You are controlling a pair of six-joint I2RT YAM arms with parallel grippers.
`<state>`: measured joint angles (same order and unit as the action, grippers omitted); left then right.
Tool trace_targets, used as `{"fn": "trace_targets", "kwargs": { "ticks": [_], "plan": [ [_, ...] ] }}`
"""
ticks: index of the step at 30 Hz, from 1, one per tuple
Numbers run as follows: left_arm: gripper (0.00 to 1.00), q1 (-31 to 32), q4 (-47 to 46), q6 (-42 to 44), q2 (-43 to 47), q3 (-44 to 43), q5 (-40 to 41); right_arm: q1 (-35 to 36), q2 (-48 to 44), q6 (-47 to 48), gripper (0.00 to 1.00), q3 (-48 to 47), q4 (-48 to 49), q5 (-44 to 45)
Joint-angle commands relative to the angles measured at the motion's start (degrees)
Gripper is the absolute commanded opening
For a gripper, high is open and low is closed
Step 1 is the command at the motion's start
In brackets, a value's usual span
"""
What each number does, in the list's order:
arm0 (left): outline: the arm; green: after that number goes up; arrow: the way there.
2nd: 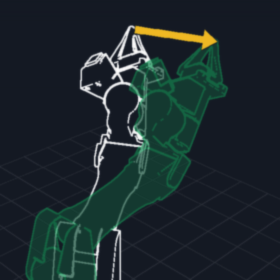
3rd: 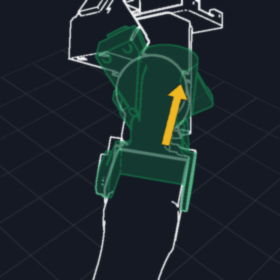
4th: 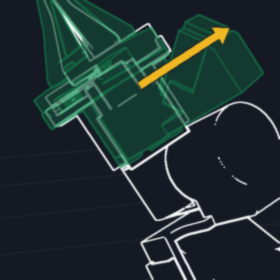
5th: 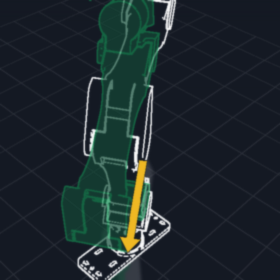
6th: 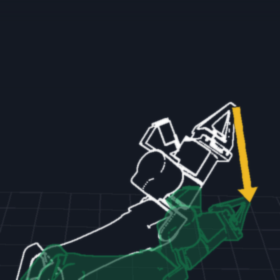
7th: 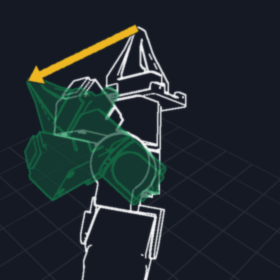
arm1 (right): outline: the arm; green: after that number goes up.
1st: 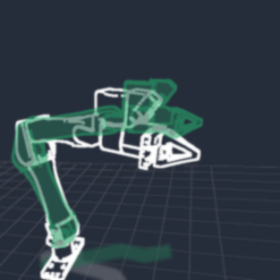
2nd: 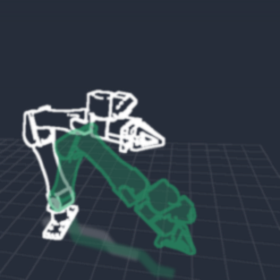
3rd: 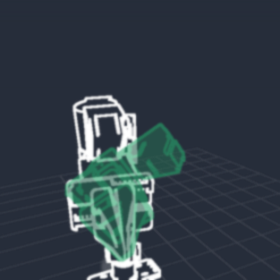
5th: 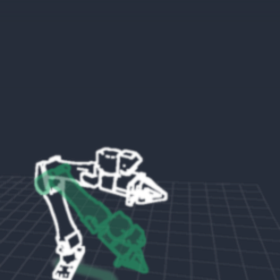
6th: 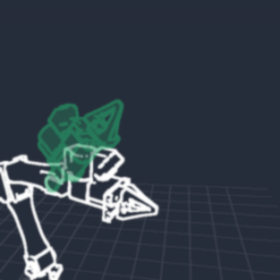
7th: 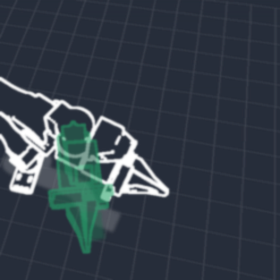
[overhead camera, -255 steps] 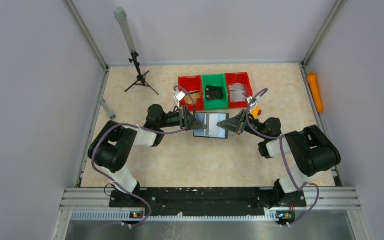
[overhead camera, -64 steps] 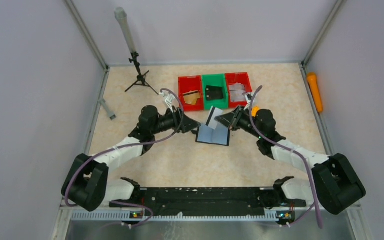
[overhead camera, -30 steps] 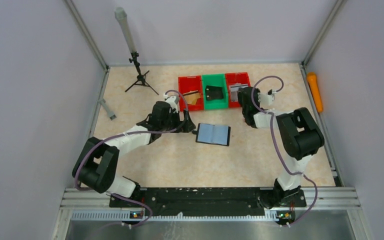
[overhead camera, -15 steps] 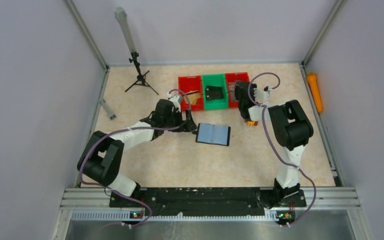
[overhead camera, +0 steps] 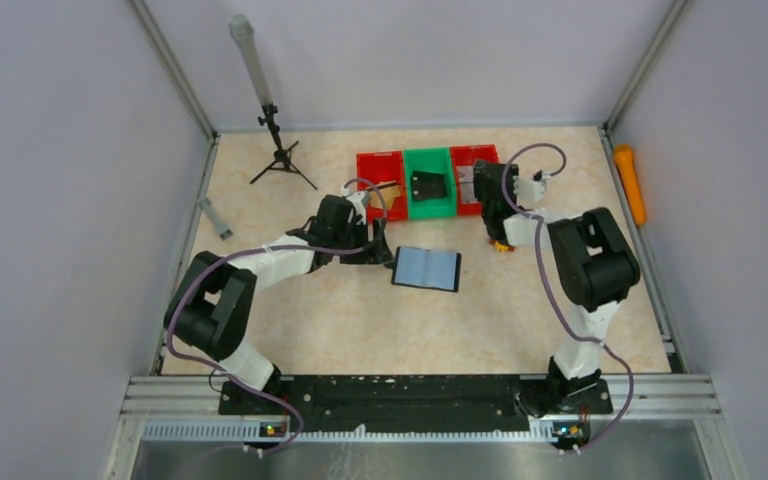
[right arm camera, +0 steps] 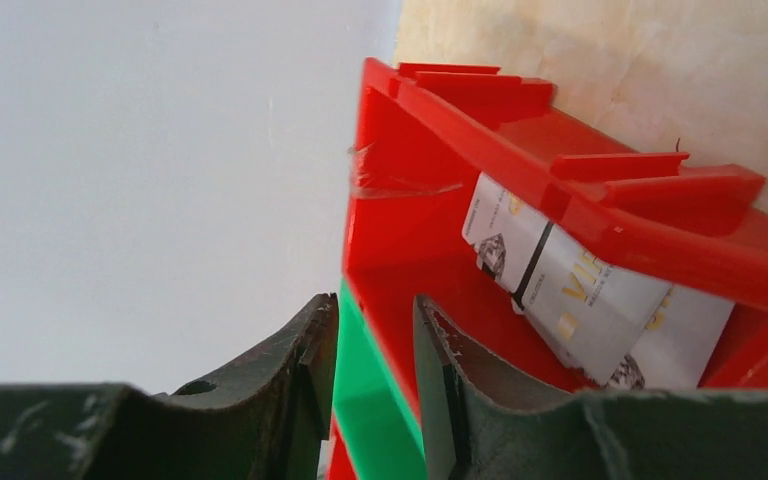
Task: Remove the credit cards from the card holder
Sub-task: Place the credit card in the storage box, then close the card holder at the center of the board.
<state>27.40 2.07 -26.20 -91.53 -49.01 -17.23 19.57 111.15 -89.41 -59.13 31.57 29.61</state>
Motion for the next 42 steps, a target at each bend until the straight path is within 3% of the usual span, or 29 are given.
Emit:
{"fn": "trace_targets", "kwargs": {
  "ticks": [1, 7, 14, 21, 26, 30, 42],
  "plan": [
    [0.73, 0.2, 1.9, 1.0, -0.6, -2.4, -1.2, -0.4, -10.1, 7.2, 0.35, 3.1, -0.7, -2.6],
    [0.70, 0.2, 5.0, 1.7, -0.9, -3.6, -0.7, -0.4, -18.7, 14.7, 0.37, 12.4, 1.4, -11.2],
    [0.61, 0.1, 3.7, 1.2, -4.8, -4.8, -2.5, 0.9, -28.0, 36.0, 0.37, 22.1, 7.5, -24.9],
    [0.49, 0.3, 2.3, 1.4, -7.5, -5.7, -4.0, 4.9, -32.8, 50.6, 0.38, 23.6, 3.0, -39.1],
    [0.32, 0.2, 0.9, 2.4, -7.3, -5.4, -5.6, 8.2, -32.6, 54.0, 0.39, 27.3, 6.8, -42.6],
    [0.00, 0.2, 0.6, 2.5, -6.9, -5.3, -6.6, 8.3, -32.3, 53.4, 0.39, 32.4, 11.5, -45.1],
    [0.00, 0.2, -12.5, 1.3, 7.8, 5.0, -8.2, 12.3, -23.9, 56.1, 0.46, 28.4, 9.2, -50.0]
  ]
}}
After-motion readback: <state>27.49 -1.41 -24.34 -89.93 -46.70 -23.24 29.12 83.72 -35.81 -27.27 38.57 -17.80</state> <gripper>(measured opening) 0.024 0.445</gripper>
